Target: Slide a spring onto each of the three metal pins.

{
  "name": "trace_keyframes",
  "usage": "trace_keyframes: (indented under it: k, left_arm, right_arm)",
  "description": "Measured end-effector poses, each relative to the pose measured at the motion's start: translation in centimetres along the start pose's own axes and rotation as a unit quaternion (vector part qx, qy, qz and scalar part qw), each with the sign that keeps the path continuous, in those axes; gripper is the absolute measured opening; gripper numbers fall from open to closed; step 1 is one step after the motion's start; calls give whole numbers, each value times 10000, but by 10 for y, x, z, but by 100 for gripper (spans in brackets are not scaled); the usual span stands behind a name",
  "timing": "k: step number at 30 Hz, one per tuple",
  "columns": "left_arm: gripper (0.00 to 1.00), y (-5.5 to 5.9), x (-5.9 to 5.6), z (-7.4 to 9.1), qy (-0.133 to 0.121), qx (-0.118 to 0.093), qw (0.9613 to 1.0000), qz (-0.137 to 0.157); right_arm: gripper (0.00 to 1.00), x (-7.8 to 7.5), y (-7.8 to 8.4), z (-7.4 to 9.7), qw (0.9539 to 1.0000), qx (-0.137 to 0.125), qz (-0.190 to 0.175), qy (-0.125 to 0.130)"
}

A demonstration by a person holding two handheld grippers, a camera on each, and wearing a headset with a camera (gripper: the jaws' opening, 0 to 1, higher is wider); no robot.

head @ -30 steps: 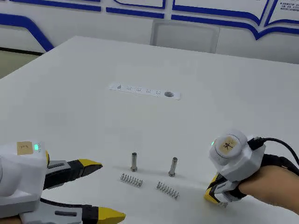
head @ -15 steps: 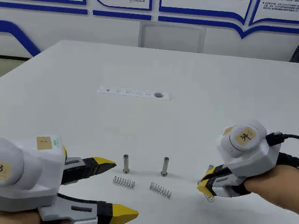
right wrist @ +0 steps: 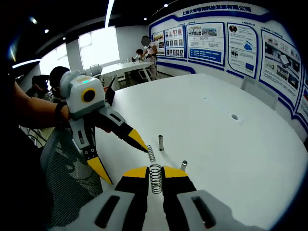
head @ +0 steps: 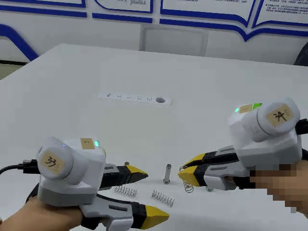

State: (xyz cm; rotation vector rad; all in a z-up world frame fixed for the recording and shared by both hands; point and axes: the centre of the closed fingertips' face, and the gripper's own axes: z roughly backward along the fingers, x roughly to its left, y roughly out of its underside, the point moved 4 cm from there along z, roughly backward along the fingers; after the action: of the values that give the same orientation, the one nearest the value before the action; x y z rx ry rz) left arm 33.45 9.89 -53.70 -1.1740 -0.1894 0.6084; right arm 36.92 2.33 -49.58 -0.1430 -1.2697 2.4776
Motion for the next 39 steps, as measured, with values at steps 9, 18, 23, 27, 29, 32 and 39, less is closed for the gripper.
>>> trace_keyframes:
  k: [9,18,23,27,29,32,39]
  left_arm:
    - [39,-13,-1,-5,67,-433,9981,441]
    - [26,-23,-1,-5,75,-740,9961,479]
    - [18,-27,-2,-6,86,-814,9961,320]
    - [13,-26,-1,-7,70,-792,9966,200]
    - [13,-26,-1,-7,60,-779,9968,156]
    - [13,-26,-2,-8,69,-757,9970,127]
    - [13,-22,-2,-8,51,-628,9980,15]
  right_arm:
    - [11,16,-16,-2,9989,-388,17,-261]
    - [11,24,-21,-4,9978,-548,-3,-370]
    - [11,25,-21,-4,9976,-590,-5,-370]
    - [11,23,-19,-2,9979,-560,15,-333]
    - [11,22,-18,-1,9980,-545,26,-322]
    - [11,23,-16,-1,9982,-507,89,-299]
    - [11,24,-12,-2,9987,-349,244,-280]
